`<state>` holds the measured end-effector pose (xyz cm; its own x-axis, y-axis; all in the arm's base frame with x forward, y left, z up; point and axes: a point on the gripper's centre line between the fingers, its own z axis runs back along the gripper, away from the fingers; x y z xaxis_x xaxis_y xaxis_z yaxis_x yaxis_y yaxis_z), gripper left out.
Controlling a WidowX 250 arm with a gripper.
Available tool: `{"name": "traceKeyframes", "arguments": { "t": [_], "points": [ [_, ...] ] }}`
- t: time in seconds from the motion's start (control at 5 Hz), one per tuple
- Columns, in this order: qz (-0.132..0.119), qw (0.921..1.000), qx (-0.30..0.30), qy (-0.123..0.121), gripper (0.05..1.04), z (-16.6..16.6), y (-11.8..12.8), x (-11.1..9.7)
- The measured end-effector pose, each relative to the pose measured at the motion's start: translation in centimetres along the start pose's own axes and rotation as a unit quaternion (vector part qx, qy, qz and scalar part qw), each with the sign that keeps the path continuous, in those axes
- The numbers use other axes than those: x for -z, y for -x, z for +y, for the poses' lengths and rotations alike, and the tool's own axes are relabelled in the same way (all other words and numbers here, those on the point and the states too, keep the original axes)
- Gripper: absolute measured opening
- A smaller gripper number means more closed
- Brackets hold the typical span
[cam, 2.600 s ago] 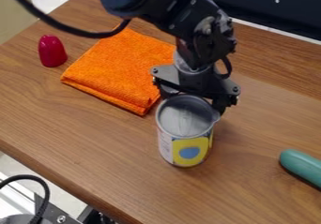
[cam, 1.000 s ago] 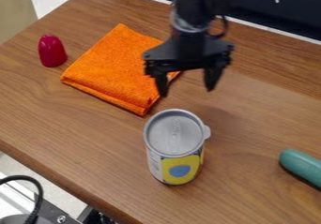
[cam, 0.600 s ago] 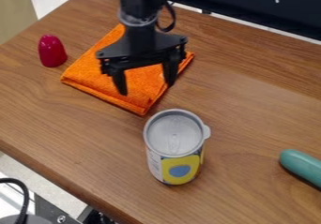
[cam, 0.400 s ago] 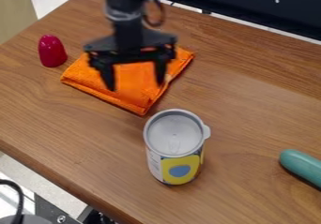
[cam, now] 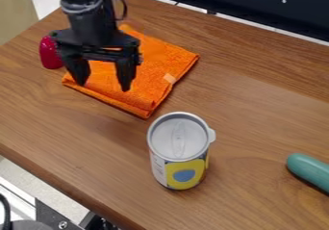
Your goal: Moved the gray can to the bottom right corner of the orange cloth
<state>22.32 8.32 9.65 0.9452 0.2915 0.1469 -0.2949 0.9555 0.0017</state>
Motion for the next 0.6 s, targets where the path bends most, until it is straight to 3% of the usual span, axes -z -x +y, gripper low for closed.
{"name": "traceKeyframes", "arguments": {
  "t": [0.2,0.4,0.6],
  "points": [
    [0.023,0.9981,0.057,0.001,0.999,2.1,0.4,0.7],
    [0.013,0.9908,0.133,-0.025,0.999,3.7,0.3,1.2],
    [-0.012,0.9854,0.162,-0.051,0.999,4.8,0.3,2.2]
  ]
}}
